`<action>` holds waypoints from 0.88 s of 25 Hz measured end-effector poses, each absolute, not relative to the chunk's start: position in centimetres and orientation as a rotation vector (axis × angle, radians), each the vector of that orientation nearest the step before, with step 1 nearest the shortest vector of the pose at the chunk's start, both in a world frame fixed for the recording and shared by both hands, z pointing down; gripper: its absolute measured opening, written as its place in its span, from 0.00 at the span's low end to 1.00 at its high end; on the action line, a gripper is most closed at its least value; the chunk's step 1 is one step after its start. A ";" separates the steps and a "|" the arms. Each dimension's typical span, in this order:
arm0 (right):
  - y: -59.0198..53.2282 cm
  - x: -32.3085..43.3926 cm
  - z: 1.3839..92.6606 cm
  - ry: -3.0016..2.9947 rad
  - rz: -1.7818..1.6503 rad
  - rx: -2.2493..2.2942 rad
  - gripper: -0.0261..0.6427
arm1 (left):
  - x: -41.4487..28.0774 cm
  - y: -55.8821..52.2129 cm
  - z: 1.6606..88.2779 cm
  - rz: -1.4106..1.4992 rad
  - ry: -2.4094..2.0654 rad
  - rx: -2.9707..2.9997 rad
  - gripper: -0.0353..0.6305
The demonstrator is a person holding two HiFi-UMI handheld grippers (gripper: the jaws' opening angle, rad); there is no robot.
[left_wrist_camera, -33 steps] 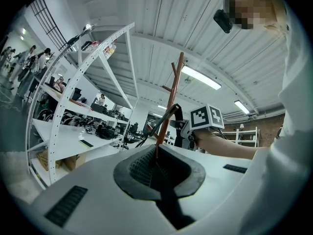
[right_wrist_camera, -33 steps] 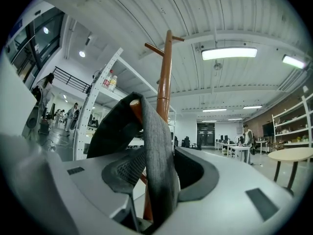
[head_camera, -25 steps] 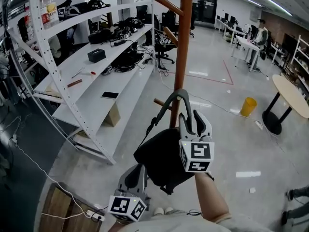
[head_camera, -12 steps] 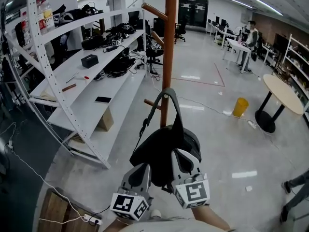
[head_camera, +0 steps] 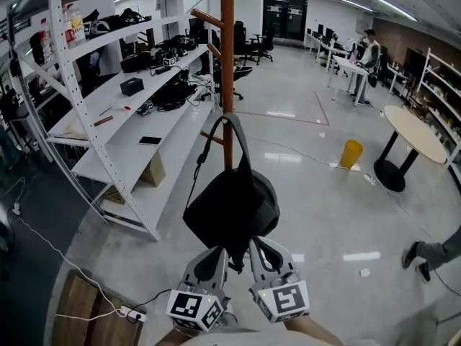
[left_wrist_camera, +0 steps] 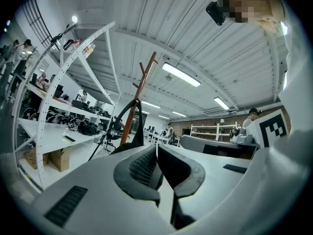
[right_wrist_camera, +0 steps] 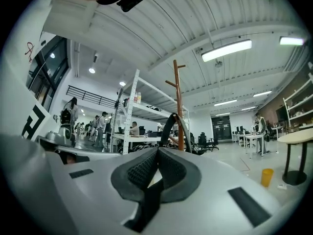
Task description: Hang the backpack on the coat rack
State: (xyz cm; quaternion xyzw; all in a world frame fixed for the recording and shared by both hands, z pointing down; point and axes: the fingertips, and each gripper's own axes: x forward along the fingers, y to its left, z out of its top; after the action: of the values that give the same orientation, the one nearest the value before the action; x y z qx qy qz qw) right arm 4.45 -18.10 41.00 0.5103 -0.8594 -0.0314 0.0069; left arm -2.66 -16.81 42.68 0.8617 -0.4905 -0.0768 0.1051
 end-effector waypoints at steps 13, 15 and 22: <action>-7.7 5.4 42.0 -2.744 -0.041 1.536 0.07 | -1.1 -6.5 43.3 -0.253 -1.501 2.498 0.09; -7.1 5.2 41.8 -2.743 -0.051 1.544 0.07 | -1.5 -6.0 43.1 -0.257 -1.504 2.498 0.09; -6.1 4.7 41.4 -2.743 -0.044 1.574 0.07 | -1.8 -5.3 42.3 -0.273 -1.474 2.548 0.09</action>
State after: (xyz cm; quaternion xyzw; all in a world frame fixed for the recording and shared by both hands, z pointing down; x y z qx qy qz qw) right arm 4.67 -6.05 41.35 0.4976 -0.8672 -0.0140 -0.0103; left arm -1.76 -5.32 42.25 0.8582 -0.4964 -0.0919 0.0927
